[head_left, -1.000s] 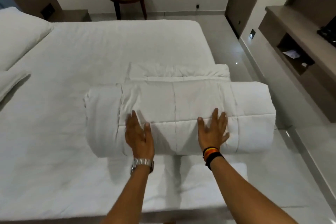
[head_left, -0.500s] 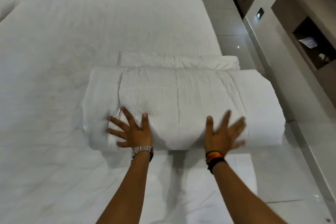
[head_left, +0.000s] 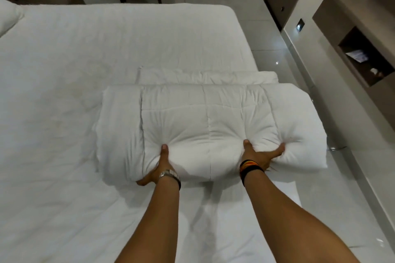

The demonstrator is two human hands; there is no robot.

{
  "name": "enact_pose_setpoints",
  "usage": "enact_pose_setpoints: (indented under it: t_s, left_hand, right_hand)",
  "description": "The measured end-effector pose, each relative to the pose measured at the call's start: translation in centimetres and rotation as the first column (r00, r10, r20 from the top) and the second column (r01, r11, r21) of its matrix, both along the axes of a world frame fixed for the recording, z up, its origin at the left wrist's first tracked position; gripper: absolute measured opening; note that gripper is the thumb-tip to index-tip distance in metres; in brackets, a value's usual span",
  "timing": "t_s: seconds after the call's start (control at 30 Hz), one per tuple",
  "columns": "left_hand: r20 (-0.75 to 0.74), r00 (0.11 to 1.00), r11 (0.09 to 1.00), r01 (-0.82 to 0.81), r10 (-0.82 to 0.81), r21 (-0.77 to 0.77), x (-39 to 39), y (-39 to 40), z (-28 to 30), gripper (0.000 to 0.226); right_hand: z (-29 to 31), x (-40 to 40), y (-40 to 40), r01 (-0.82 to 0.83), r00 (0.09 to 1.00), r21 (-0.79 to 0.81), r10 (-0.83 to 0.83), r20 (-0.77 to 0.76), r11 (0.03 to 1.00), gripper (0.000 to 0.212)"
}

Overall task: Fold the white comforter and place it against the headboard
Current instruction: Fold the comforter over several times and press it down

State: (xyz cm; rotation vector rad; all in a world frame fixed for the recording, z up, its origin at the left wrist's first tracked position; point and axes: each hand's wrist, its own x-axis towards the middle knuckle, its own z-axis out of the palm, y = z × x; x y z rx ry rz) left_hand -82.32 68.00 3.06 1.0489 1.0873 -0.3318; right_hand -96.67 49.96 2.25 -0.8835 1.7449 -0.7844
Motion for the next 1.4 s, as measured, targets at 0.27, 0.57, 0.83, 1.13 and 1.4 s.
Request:
enact_pose_setpoints:
  t_s: [0.27,0.57,0.83,1.13,1.4]
  left_hand:
    - [0.103,0.968,0.947,0.195,-0.227,0.256,-3.7,2.3,1.7,0.139]
    - [0.075,0.989,0.952,0.104,-0.131,0.289,-20.5,16.4,6.4,0.133]
    - [0.003,0.771,0.620,0.509,-0.636,0.597,-25.1,19.9,10.6,0.121]
    - [-0.275,0.035,-0.271,0.087,-0.961,0.959,-23.3,17.0,-1.1,0.086]
    - [-0.284,-0.003,-0.282,-0.121,-0.959,0.952,-11.3,7.1,-4.9,0.085]
  right_hand:
    - [1.2,-4.9,1.4,-0.079,0.989,-0.145,0.096,0.114,0.986,0.095]
    - [6.1,-20.0,14.0,-0.104,0.975,-0.224,0.144,0.170,0.969,0.094]
    - [11.3,-24.8,16.9,-0.594,0.790,-0.110,0.553,-0.264,0.797,0.098]
    - [3.9,-21.7,17.0,-0.970,0.155,-0.066,0.388,-0.908,0.233,0.072]
    - [-2.3,-9.6,5.8,-0.986,0.101,-0.046,0.348,-0.932,0.162,0.076]
